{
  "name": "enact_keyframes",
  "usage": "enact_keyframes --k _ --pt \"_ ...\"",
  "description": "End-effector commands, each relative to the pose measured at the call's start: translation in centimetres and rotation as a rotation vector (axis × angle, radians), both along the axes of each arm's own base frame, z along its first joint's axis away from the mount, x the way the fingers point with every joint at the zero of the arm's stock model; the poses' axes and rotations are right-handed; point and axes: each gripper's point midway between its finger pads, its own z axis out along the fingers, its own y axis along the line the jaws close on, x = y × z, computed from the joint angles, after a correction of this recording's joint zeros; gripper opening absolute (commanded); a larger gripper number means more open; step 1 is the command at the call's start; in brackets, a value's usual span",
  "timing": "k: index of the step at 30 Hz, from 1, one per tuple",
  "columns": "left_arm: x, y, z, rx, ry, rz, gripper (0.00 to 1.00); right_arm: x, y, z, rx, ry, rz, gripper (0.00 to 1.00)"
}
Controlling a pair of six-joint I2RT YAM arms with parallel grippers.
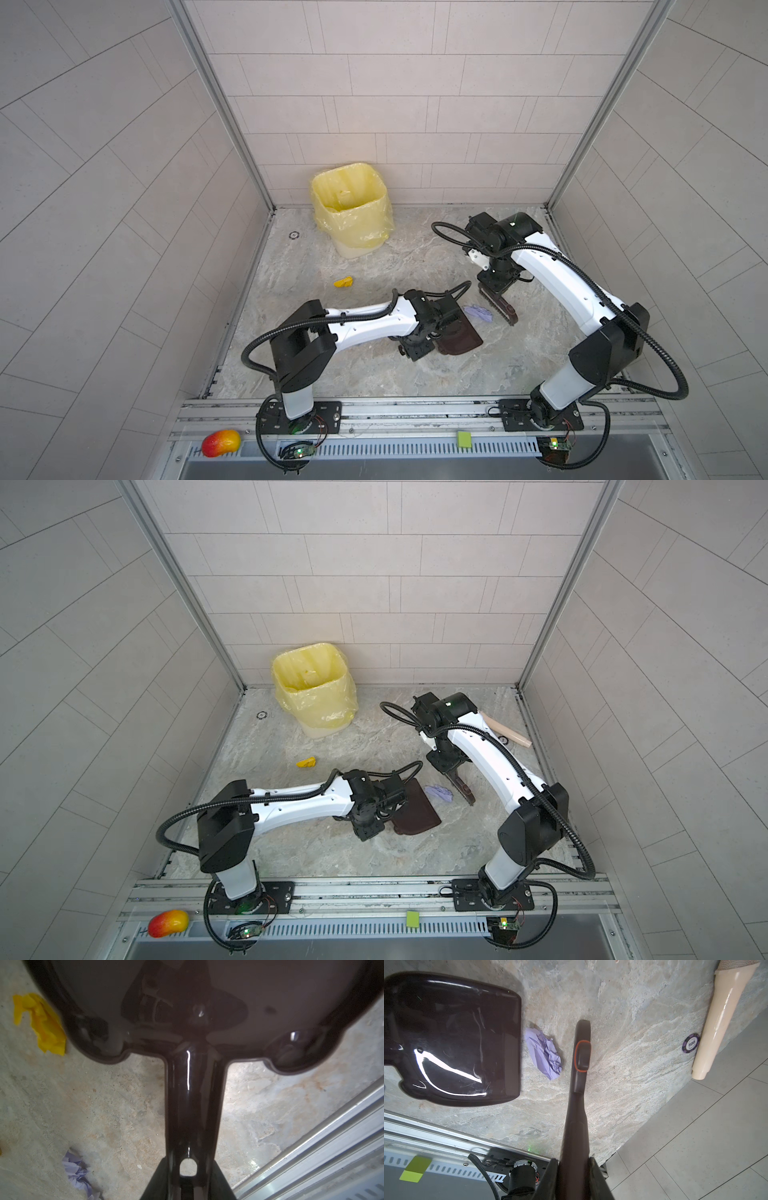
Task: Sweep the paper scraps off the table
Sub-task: 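Sweep the purple scrap toward the dustpan with the right gripper's brush, then push the purple scrap into the dustpan with the right gripper's brush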
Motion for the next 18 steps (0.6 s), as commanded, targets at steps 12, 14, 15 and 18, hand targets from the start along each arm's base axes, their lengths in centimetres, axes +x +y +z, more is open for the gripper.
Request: enact_keyframes --k 12,14,15,18 --pt "-0.21 -1.02 -0.13 -0.003 0.032 -0.020 0.00 0.05 -0.29 0.15 -0.026 0.013 -0.011 0.00" --pt "-0.28 -1.03 -0.18 -0.002 0.041 -0.020 0.00 0.00 -0.20 0.01 -0.023 0.020 -0.009 0.00" --pt "-0.32 -0.98 -0.21 -0.001 0.043 -0.019 0.00 0.03 -0.19 -0.07 -0.025 0.022 -0.008 0.00" --pt "-0.42 -1.00 -0.33 0.002 0.050 -0.015 0.00 -0.05 -0.19 -0.09 -0.025 0.028 -0.008 0.00"
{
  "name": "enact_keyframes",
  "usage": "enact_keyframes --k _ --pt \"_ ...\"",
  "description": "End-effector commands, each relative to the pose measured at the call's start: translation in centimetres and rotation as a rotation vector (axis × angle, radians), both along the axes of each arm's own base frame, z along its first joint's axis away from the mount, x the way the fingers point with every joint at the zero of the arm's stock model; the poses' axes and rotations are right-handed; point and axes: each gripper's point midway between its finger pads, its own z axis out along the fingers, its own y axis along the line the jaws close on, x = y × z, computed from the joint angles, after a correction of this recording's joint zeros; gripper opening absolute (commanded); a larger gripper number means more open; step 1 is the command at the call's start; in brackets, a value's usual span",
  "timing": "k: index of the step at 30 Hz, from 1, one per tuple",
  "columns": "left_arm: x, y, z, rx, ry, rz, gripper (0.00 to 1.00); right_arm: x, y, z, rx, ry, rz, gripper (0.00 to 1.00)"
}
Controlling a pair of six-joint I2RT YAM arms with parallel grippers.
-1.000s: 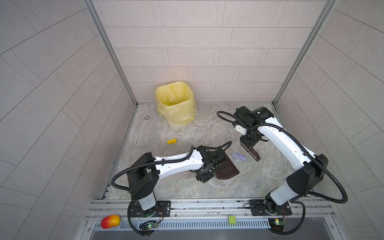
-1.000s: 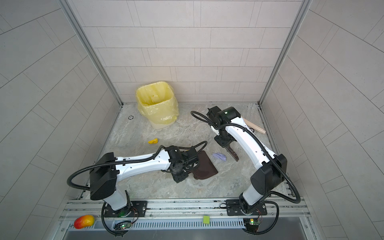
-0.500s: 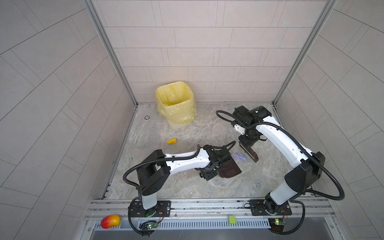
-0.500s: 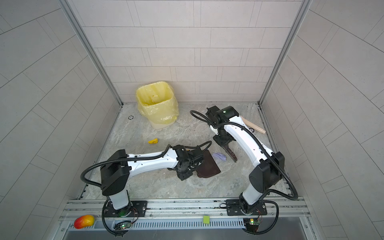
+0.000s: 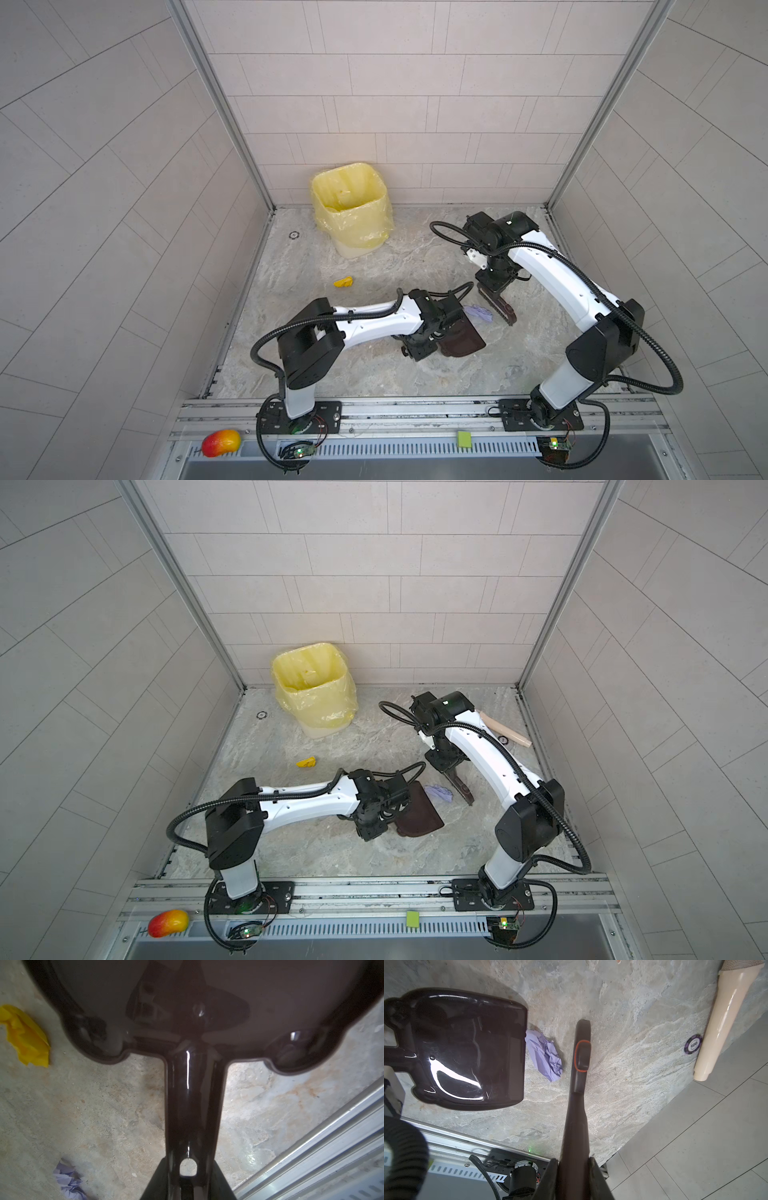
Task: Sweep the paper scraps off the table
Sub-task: 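Push the purple scrap into the dustpan with the right gripper's brush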
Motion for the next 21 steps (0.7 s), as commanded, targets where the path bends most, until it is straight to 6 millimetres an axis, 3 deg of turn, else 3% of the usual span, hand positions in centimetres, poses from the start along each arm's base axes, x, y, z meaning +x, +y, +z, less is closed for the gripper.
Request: enact_keyframes --k 1,14,21 --pt "-0.1 -0.2 0.1 0.009 0.016 -0.006 0.00 -0.4 -0.3 0.4 -0.015 0.014 -0.007 0.00" --pt "-0.1 0.0 -0.1 0.016 0.010 0.010 0.00 -3.1 2.4 0.3 0.057 0.107 0.077 0.00" --pt "-0.1 0.1 -0.3 0.010 0.011 0.023 0.00 -5.4 5.7 1.7 0.168 0.133 0.140 0.00"
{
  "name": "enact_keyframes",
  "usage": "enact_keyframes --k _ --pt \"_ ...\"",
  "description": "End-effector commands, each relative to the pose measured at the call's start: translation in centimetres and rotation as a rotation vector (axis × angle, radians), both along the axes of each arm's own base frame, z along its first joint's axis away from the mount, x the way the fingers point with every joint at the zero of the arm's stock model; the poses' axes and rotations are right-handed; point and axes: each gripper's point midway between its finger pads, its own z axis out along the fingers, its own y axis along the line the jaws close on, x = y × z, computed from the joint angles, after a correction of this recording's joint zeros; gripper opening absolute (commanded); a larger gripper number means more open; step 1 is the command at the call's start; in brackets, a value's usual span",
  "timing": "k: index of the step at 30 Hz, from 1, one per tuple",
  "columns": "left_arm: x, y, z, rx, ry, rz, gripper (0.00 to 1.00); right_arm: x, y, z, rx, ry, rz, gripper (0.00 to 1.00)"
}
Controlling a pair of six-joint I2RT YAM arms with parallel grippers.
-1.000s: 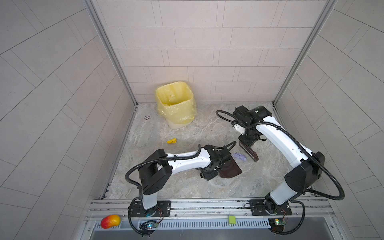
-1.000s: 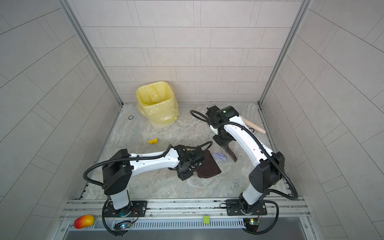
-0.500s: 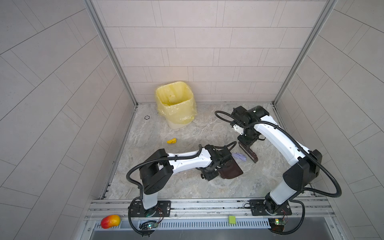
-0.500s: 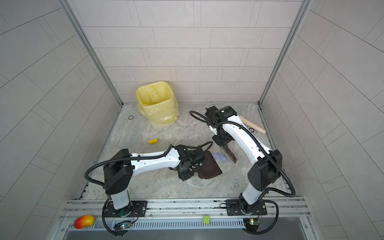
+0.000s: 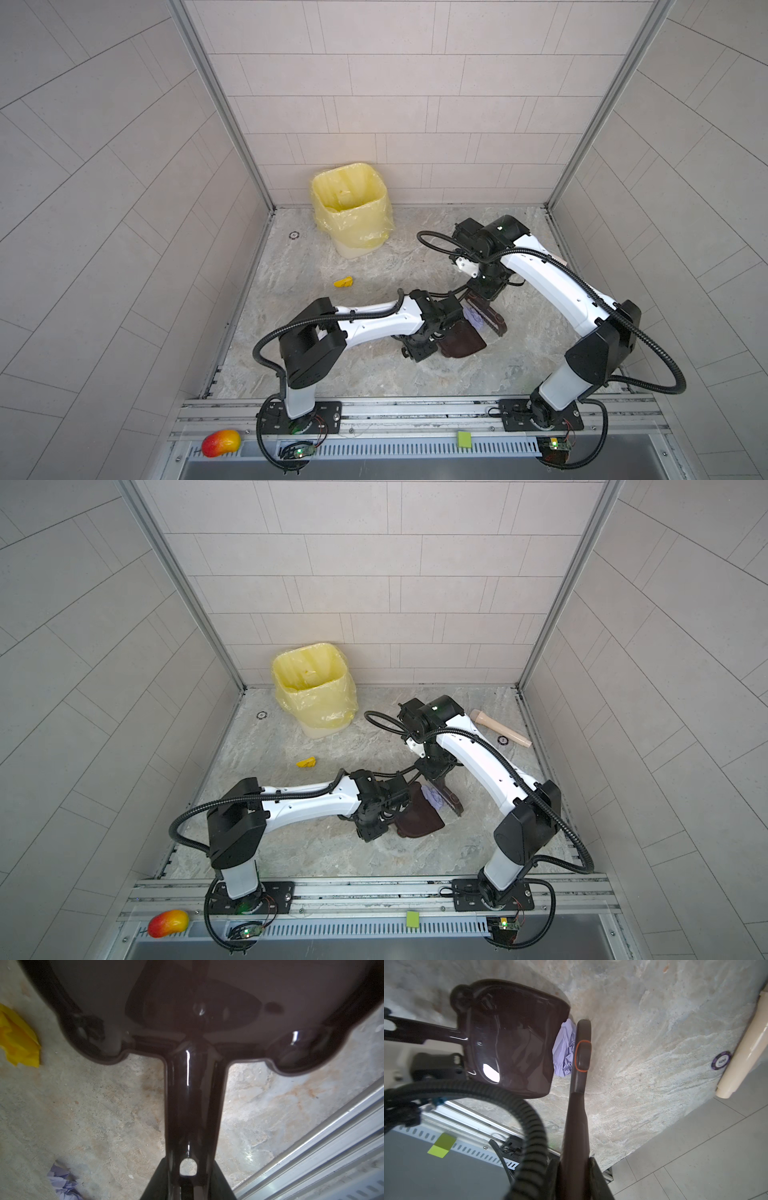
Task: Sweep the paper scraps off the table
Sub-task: 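Push the purple scrap into the dustpan with the right gripper's brush, then lift the dustpan with the left gripper while the right draws the brush back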
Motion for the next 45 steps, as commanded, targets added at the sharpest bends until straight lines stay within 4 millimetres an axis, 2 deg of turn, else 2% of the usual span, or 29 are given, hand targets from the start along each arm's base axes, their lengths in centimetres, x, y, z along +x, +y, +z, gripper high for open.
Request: enact_keyframes --k 1,6,9,12,15,23,34,40,45 --pt "0.1 0.2 -0.1 0.008 0.001 0.021 0.00 -2.6 1.9 1.6 0.100 0.053 0.026 0.00" --pt "0.2 0.2 -0.2 0.007 -0.003 0.026 0.00 -4.3 4.7 2.7 0.247 0.106 0.063 0.00" --pt "0.2 0.3 -0.3 0.006 -0.006 0.031 0.00 -4.6 5.2 3.3 0.290 0.095 0.061 0.00" --pt "0.3 0.3 -0.3 -0.001 -0.010 0.036 0.00 -4.3 4.4 4.0 0.287 0.069 0.039 0.00" --pt "0.3 0.3 -0.3 -0.008 -0.016 0.041 0.00 -3.5 2.4 4.4 0.225 0.009 -0.009 0.00" --pt "0.6 0.2 0.7 -0.061 -0.056 0.064 0.00 -1.8 -1.4 6.1 0.180 -0.113 -0.119 0.00" --pt "1.1 1.3 4.3 -0.124 -0.131 0.117 0.00 -0.5 -3.6 6.5 0.231 -0.245 -0.212 0.00" --pt "1.3 3.7 7.1 -0.129 -0.174 0.186 0.00 -0.2 -4.2 6.3 0.294 -0.275 -0.266 0.00" --pt "2.2 6.6 10.4 -0.108 -0.249 0.268 0.00 -0.1 -3.5 5.3 0.340 -0.257 -0.274 0.00"
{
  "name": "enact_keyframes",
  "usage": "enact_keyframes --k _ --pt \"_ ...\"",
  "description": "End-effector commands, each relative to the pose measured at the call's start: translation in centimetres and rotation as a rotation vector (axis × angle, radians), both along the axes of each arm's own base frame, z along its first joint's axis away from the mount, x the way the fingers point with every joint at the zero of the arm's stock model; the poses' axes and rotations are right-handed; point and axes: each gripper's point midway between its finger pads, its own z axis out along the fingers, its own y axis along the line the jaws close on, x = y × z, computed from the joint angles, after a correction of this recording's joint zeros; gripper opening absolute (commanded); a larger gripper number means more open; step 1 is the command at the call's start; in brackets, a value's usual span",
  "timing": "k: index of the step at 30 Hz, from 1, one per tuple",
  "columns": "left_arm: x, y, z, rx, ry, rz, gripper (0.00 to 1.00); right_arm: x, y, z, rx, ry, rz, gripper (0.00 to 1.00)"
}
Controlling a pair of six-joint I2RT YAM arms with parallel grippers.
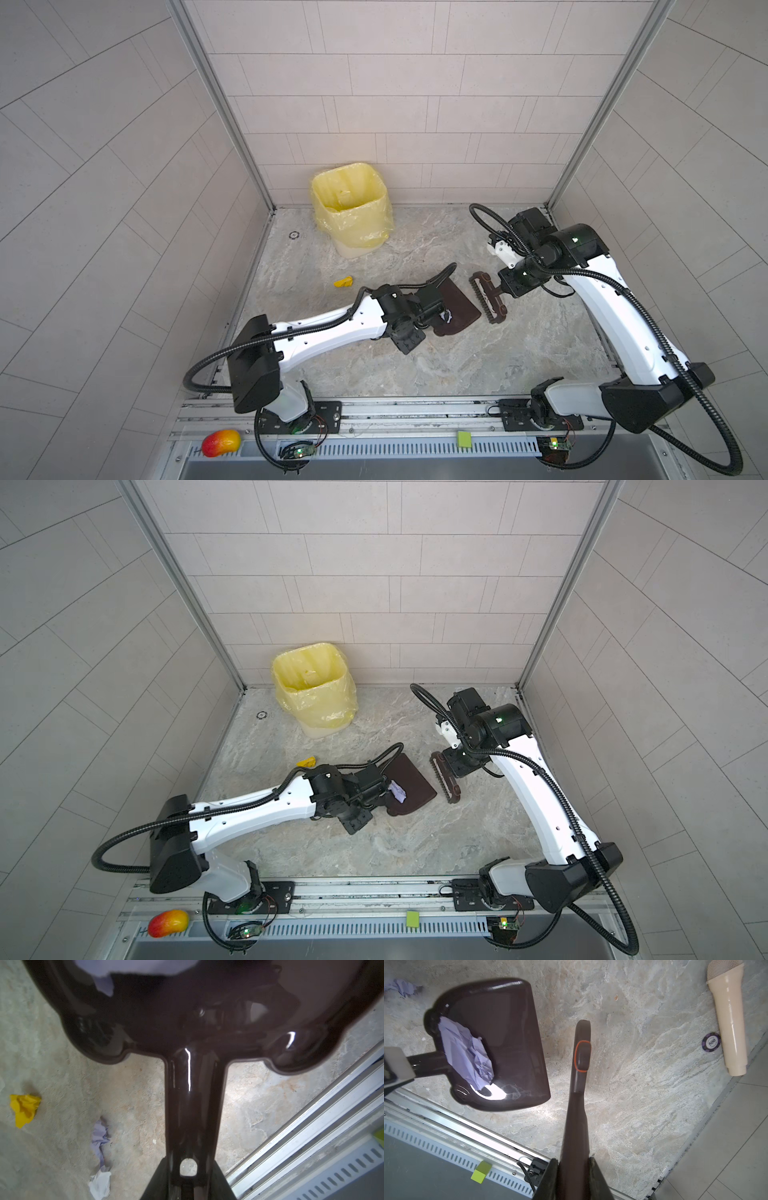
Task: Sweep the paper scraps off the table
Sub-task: 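Lift the dustpan with the left gripper while the right draws the brush back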
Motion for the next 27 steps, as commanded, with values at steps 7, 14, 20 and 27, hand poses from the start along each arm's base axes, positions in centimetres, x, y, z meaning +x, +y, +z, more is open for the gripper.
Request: enact_keyframes --k 7,14,20,27 --pt "1.6 6.6 6.9 0.077 -0.089 0.156 0.00 0.6 1.1 -0.1 0.073 -0.024 0.005 0.00" --pt "2.7 9.6 11.0 0.069 -0.124 0.222 0.00 0.8 1.3 -0.1 0.089 -0.020 0.014 0.00" --pt "4.4 11.9 13.8 0.033 -0.168 0.300 0.00 0.9 1.4 -0.2 0.100 -0.019 0.020 0.00" --pt "6.8 15.2 15.5 0.050 -0.212 0.440 0.00 0.7 1.2 -0.4 0.116 -0.010 0.020 0.00"
